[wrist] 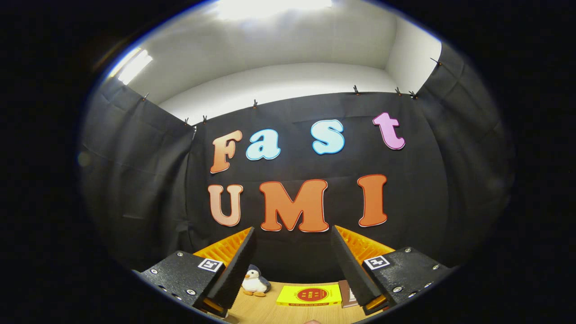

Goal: Open the storage box then place both shoes into the box .Put the left shoe in first, then the right shoe, with the right side of both shoes facing outward in a uniform manner.

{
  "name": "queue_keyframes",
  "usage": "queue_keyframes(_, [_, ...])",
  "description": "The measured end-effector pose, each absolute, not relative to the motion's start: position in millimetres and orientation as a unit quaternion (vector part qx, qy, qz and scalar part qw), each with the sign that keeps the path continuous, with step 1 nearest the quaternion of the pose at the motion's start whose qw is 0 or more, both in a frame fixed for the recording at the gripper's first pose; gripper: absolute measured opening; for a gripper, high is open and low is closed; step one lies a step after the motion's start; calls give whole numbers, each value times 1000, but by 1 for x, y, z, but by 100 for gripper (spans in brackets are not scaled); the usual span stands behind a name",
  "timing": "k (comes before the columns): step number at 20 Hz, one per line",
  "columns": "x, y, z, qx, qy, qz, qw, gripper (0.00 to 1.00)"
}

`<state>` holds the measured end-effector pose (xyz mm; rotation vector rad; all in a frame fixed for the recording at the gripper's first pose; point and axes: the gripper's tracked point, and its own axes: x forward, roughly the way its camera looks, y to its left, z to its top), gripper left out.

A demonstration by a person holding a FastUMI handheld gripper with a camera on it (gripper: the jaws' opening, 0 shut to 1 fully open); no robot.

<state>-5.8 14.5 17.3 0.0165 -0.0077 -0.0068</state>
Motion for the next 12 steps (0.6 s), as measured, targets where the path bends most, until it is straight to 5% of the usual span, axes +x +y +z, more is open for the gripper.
queue_keyframes(12, [-15, 42, -50, 95, 99, 68, 988, 98])
